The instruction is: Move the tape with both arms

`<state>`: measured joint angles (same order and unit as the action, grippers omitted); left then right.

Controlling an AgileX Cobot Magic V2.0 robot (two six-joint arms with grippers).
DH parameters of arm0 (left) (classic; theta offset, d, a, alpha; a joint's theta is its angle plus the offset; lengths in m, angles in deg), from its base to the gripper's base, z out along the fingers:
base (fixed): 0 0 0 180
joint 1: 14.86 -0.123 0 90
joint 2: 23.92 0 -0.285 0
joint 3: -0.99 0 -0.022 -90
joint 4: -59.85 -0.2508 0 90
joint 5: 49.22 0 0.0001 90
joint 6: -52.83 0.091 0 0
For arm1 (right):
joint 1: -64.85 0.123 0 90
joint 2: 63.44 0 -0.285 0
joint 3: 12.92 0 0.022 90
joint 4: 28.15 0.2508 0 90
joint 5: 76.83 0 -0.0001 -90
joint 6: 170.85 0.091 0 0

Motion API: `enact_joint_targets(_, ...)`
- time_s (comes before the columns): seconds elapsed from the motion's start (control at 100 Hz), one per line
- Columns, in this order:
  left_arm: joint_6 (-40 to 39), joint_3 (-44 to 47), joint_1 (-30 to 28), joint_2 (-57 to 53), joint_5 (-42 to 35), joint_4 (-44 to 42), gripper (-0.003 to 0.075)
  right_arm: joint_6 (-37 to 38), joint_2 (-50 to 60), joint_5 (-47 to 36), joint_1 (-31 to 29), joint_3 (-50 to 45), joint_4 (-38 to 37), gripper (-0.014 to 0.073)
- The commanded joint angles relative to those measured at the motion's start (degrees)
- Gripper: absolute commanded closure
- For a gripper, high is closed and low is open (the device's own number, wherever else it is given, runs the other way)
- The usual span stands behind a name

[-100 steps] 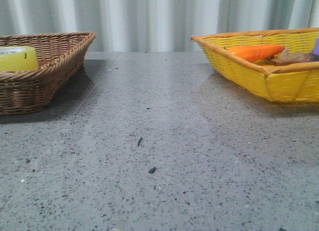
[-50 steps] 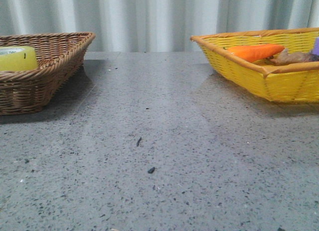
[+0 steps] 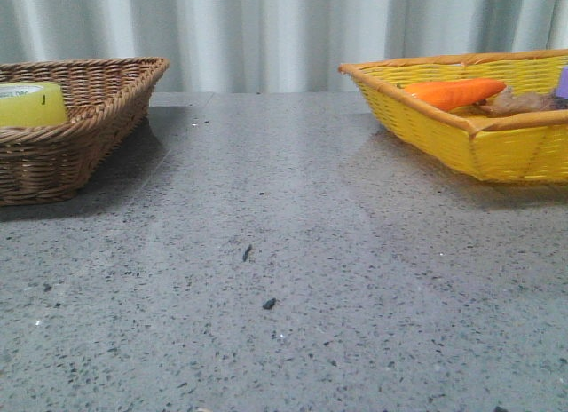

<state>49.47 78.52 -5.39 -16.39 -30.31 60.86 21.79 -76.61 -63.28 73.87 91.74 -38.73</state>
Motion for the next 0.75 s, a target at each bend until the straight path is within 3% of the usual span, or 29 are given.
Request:
enact_joint_targets(0.0,-0.49,0.37,-0.21,-1.63,-3.09,0.54,0.0741,-0.50,3.10,-5.80,-2.69,-2.46,2.39,0.0655)
enact_joint_targets(0.05,-0.49,0.37,-0.21,-1.63,-3.09,0.54,0.0741,-0.50,5.33,-4.79,-3.31,-4.08,2.39,0.0655)
enact_joint_targets(0.13,-0.49,0.37,-0.21,-1.63,-3.09,0.54,0.0741,-0.50,7.01,4.70,-3.29,-3.83,2.23,0.0655)
enact_joint_targets(0.74,-0.49,0.37,-0.21,-1.63,-3.09,0.54,0.0741,-0.50,6.98,4.44,-3.29,-3.83,2.23,0.0655)
